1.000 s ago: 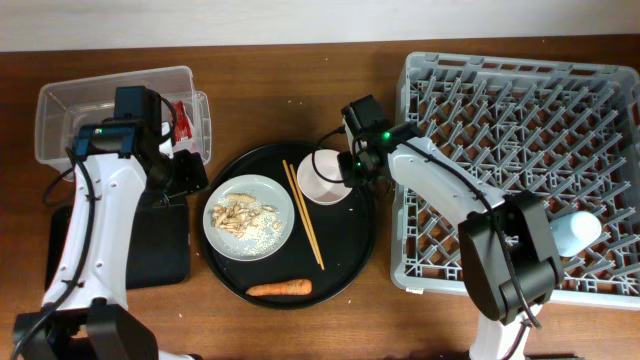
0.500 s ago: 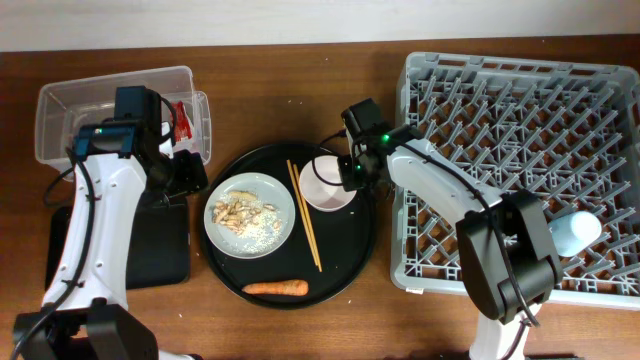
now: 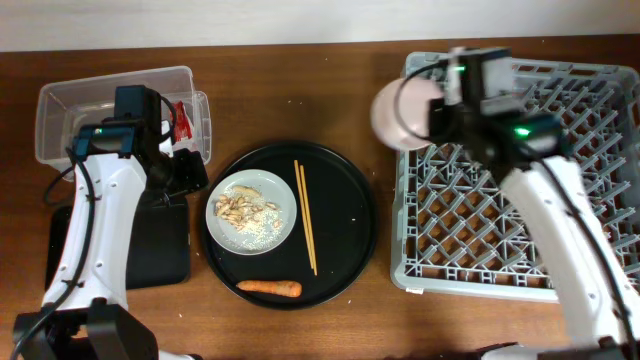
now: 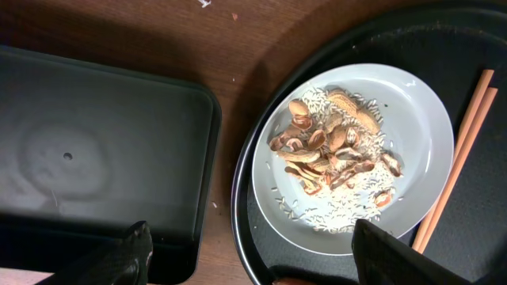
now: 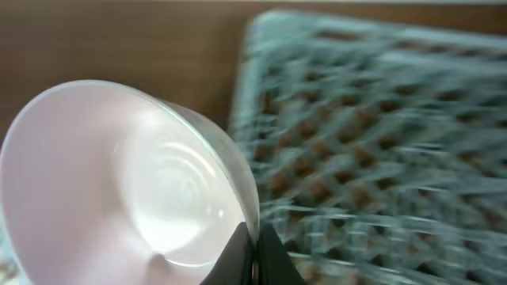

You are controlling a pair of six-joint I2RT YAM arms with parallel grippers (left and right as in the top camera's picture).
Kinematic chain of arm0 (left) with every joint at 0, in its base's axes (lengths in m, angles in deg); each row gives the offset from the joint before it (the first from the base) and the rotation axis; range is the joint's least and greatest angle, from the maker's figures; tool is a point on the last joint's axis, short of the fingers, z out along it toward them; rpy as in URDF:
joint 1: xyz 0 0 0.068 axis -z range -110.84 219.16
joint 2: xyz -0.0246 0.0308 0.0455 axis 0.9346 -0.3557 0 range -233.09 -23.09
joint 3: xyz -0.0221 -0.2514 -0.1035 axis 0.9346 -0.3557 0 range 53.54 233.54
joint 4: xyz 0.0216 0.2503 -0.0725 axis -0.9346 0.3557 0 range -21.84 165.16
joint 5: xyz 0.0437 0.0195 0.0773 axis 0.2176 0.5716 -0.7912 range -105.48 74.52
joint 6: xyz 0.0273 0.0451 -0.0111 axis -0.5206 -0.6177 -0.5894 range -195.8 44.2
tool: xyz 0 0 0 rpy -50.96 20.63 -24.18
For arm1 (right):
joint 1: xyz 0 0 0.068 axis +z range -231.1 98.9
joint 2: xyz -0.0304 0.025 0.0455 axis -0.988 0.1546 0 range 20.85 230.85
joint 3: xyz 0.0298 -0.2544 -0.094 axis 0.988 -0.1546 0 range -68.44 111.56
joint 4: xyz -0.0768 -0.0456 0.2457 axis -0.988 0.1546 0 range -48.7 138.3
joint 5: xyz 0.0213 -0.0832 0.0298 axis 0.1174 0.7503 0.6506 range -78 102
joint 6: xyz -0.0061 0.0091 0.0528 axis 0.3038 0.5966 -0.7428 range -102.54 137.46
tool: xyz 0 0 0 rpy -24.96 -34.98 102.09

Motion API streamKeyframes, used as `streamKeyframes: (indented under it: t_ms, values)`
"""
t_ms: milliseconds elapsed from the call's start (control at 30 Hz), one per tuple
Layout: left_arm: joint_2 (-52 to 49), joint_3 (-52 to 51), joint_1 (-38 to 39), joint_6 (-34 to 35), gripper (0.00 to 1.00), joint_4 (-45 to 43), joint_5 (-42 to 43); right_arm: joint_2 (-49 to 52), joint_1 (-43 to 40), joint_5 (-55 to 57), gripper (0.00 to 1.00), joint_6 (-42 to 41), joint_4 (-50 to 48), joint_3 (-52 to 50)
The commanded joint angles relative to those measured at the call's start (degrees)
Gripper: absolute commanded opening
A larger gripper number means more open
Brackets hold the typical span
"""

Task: Sort waste into correct bins and load items into the dishwasher rack
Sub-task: 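Grasp the pink bowl with the right gripper, then place the pink bowl upright in the rack's far right corner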

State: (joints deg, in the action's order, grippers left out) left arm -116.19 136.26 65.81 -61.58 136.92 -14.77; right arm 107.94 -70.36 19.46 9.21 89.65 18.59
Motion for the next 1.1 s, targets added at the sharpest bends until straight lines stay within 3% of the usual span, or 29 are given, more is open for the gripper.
streamKeyframes:
  t_ms: [0,100,267,433,500,800,1067]
  values:
    - [0.98,0.04,-0.09,0.33,0.80,-0.15,0.63,-1.66,-4.94,13.25,0.04,1.49,0.35,0.55]
    - [0.98,0.04,-0.09,0.33,0.80,-0.50,0.63,-1.44,-8.59,25.00,0.04,2.45,-0.87,0.55]
    - [0.98,0.04,-0.09,0.35,0.80,-0.83,0.63,-0.17,-14.43,46.25,0.04,3.04,-11.65,0.52]
    - [0.98,0.04,-0.07,0.37,0.80,-0.85,0.63,8.90,-18.80,62.60,0.04,18.10,-26.86,0.52]
    - [0.98,0.04,-0.09,0.37,0.80,-1.01,0.63,13.51,-20.24,66.42,0.04,20.48,-30.64,0.52]
    - [0.98,0.04,-0.07,0.79,0.80,-1.05,0.63,29.70,-22.01,66.31,0.04,17.38,-30.64,0.37]
    - [0.98,0.04,-0.07,0.81,0.80,-1.42,0.66,30.67,-18.91,61.61,0.04,14.32,-27.06,0.24]
